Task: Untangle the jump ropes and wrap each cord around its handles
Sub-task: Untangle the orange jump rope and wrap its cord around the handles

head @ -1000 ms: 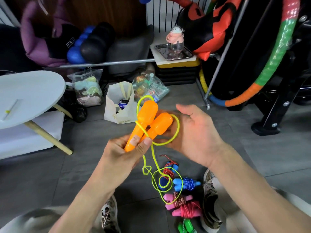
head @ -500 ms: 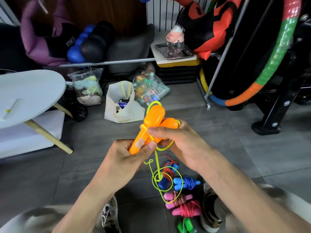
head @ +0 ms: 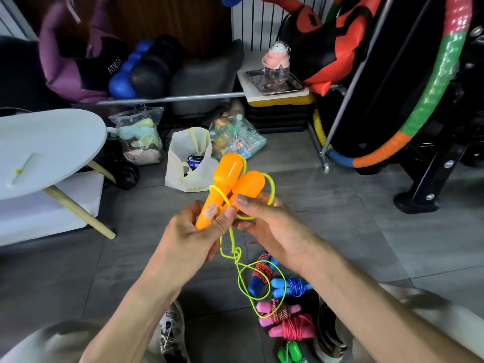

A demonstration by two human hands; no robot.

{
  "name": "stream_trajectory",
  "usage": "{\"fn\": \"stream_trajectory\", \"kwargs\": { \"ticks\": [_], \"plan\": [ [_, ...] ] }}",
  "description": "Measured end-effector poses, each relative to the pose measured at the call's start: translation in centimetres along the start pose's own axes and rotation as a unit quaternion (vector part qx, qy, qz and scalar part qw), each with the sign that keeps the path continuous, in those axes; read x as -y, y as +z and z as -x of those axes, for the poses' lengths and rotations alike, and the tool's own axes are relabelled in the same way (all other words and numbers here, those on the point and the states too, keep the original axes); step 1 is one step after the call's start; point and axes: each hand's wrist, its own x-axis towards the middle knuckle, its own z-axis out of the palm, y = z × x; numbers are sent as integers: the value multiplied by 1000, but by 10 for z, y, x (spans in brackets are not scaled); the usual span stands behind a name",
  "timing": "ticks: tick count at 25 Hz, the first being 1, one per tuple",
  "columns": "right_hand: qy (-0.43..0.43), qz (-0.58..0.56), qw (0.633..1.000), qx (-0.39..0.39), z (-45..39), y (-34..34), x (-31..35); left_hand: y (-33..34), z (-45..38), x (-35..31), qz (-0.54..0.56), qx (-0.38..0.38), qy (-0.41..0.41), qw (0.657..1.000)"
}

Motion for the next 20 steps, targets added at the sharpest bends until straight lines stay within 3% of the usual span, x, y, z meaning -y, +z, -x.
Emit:
{"fn": "stream_trajectory", "kwargs": {
  "ticks": [6,10,14,18,20],
  "plan": [
    [-25,48,998,45,-3,-2,-1,0,2,-2,65,2,39,997],
    [-49,106,992,56,0,2,-2,-3,2,1,120,24,-8,992],
    [14,-11,1000,9,-4,1,-5,-4,0,4,161,51,-5,986],
    [54,-110,991,49,-6,-10,-4,-6,2,2,188,98,14,977],
    [62,-103,991,51,-5,-12,-5,-7,3,1,201,123,16,972]
  ]
}}
